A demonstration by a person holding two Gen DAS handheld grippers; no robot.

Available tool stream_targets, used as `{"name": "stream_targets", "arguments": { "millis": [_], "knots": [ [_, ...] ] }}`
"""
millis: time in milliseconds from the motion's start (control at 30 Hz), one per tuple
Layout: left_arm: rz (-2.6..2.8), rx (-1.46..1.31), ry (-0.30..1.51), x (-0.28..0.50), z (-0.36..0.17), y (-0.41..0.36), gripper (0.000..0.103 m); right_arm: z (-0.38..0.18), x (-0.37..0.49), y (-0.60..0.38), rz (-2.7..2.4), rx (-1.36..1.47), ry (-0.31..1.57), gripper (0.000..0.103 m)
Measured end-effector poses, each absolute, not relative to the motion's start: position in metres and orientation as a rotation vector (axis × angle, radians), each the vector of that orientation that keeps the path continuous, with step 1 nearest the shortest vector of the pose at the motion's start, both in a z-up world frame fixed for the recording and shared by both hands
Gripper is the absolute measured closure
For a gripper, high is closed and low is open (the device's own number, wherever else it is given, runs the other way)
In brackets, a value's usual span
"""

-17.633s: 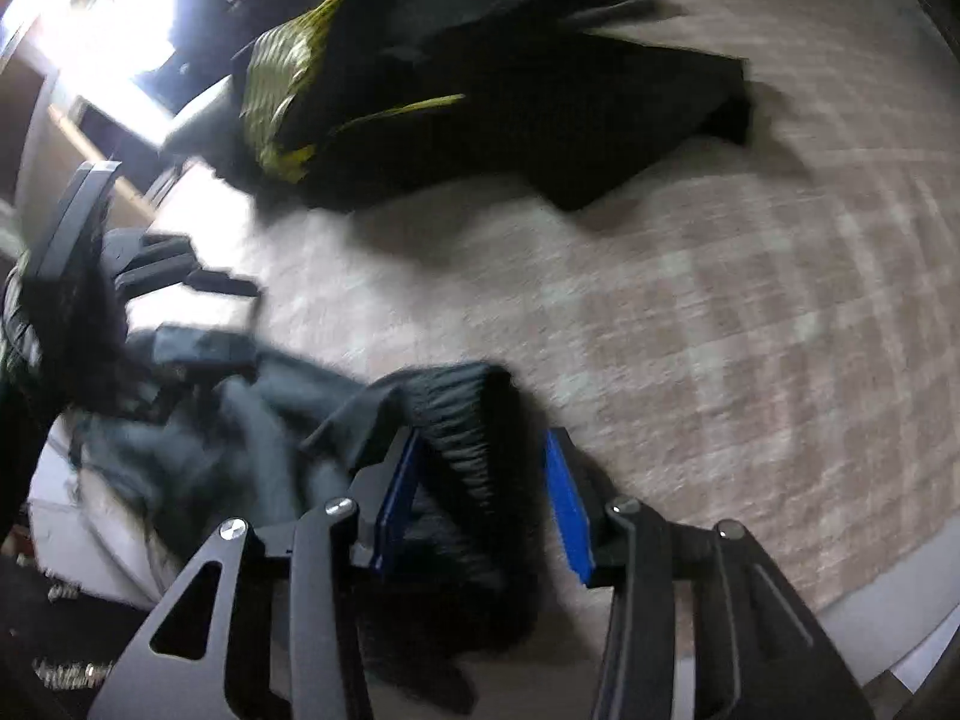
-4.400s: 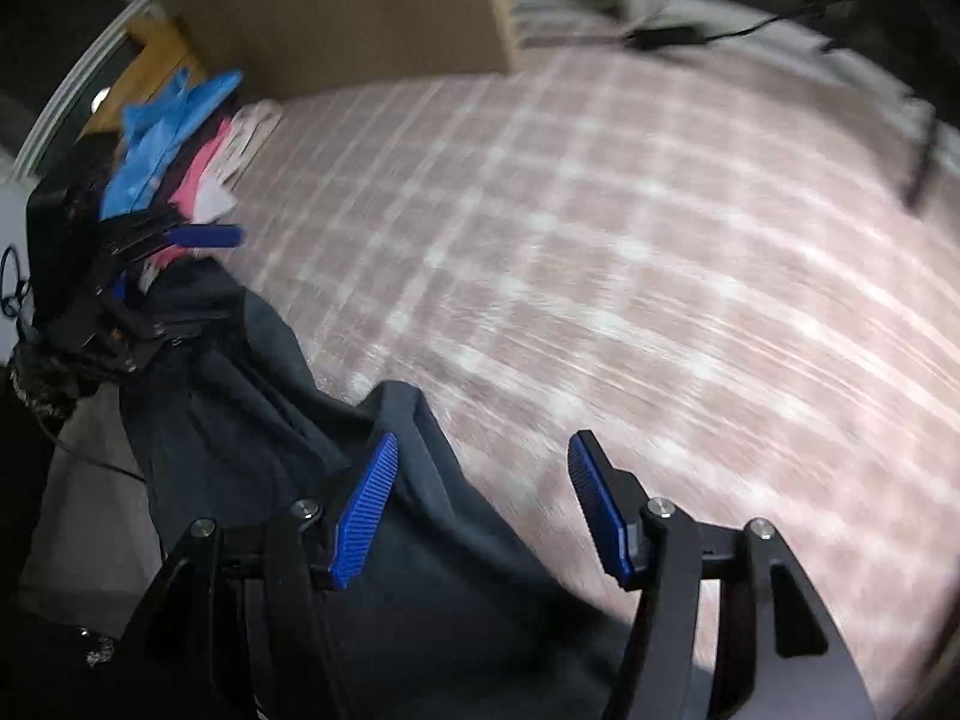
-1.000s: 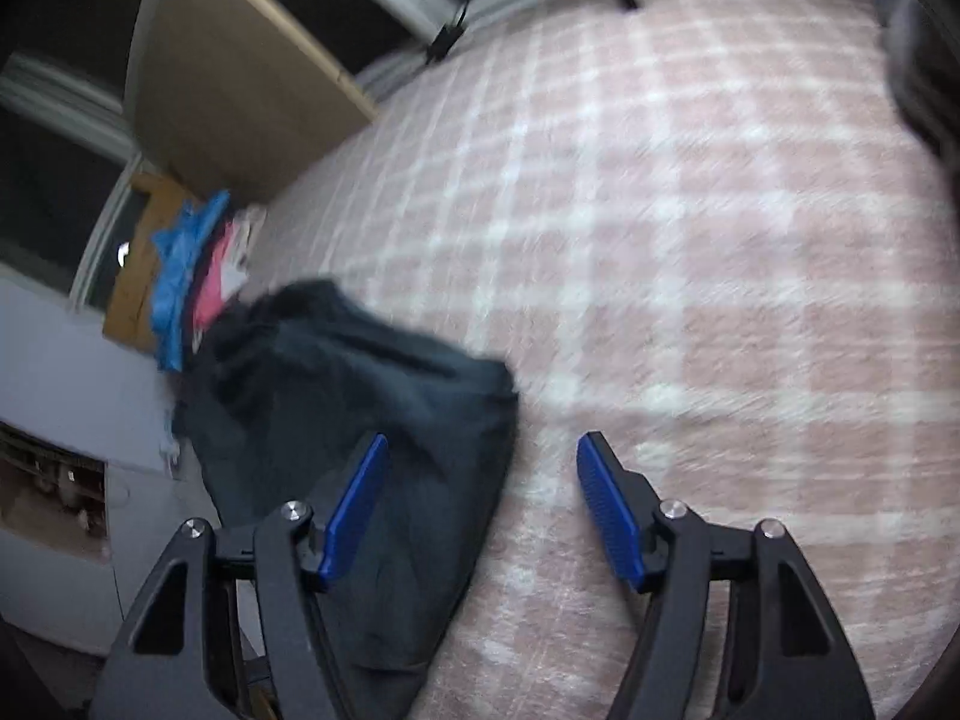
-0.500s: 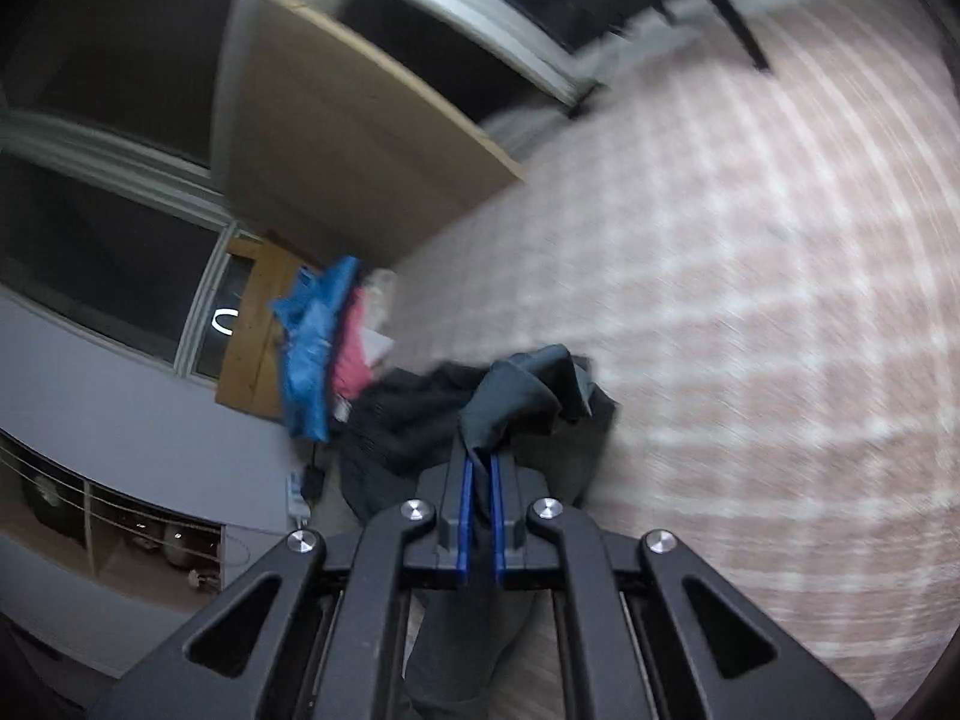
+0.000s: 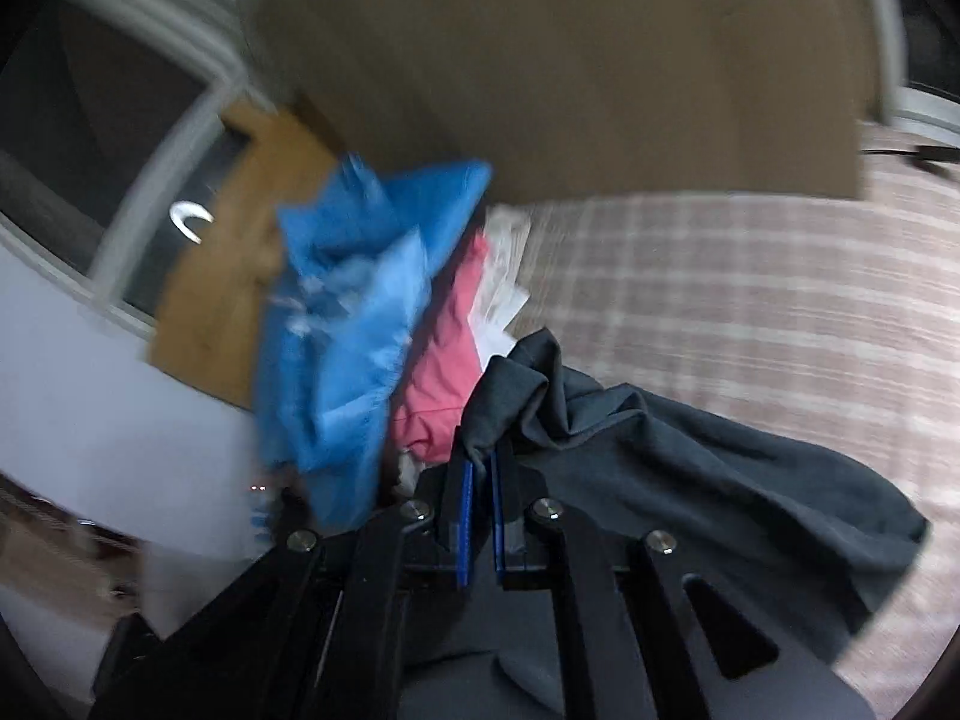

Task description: Fold clothes

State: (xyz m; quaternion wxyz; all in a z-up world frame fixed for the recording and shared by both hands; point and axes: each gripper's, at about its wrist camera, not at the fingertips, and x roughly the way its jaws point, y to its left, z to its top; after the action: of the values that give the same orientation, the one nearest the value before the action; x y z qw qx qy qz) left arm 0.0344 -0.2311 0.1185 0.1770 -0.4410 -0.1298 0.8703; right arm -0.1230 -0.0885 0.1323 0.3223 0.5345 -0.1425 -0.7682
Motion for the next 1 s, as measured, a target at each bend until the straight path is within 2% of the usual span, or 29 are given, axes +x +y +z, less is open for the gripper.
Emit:
{"name": "stream_targets", "arguments": {
  "millis": [100,167,233,267,300,367,433,500,533,600,800,900,1000],
  "knots": [
    [2.437,-1.345,-0.378,0.023,0.084,-0.257,0.096,0.087,-0.130,-0.140,-1.956,1.487,-0.292,0.096],
    [2.415,-1.411,-0.403,0.019,0.070,-0.269,0.087,0.077,-0.131,-0.152,-1.925,1.541,-0.231,0.092],
    [2.407,-1.454,-0.408,0.017,0.065,-0.281,0.081,0.093,-0.128,-0.131,-1.905,1.525,-0.262,0.089],
    [2.411,-1.461,-0.397,0.018,0.068,-0.286,0.079,0.102,-0.126,-0.120,-1.895,1.517,-0.278,0.080],
    [2.426,-1.458,-0.376,0.018,0.073,-0.289,0.076,0.115,-0.118,-0.096,-1.920,1.471,-0.294,0.063],
    [2.462,-1.416,-0.323,0.018,0.092,-0.291,0.075,0.134,-0.097,-0.052,-2.025,1.393,-0.289,0.043],
    [2.457,-1.368,-0.271,0.007,0.102,-0.282,0.063,0.136,-0.067,-0.008,-2.139,1.358,-0.240,0.042],
    [2.436,-1.320,-0.189,-0.006,0.108,-0.266,0.048,0.129,-0.058,0.022,-2.194,1.386,-0.286,0.042],
    [2.424,-1.327,-0.141,-0.011,0.105,-0.254,0.046,0.125,-0.054,0.037,-2.222,1.400,-0.310,0.042],
    [2.403,-1.378,-0.127,-0.019,0.096,-0.240,0.046,0.119,-0.062,0.045,-2.239,1.416,-0.304,0.042],
    [2.346,-1.451,-0.245,-0.002,0.069,-0.248,0.046,0.117,-0.124,-0.041,-2.106,1.313,-0.062,0.040],
    [2.326,-1.479,-0.317,-0.001,0.055,-0.261,0.047,0.089,-0.157,-0.106,-1.980,1.344,0.102,0.040],
    [2.311,-1.459,-0.367,0.002,0.053,-0.267,0.049,0.065,-0.169,-0.135,-1.882,1.390,0.181,0.040]
  ]
}}
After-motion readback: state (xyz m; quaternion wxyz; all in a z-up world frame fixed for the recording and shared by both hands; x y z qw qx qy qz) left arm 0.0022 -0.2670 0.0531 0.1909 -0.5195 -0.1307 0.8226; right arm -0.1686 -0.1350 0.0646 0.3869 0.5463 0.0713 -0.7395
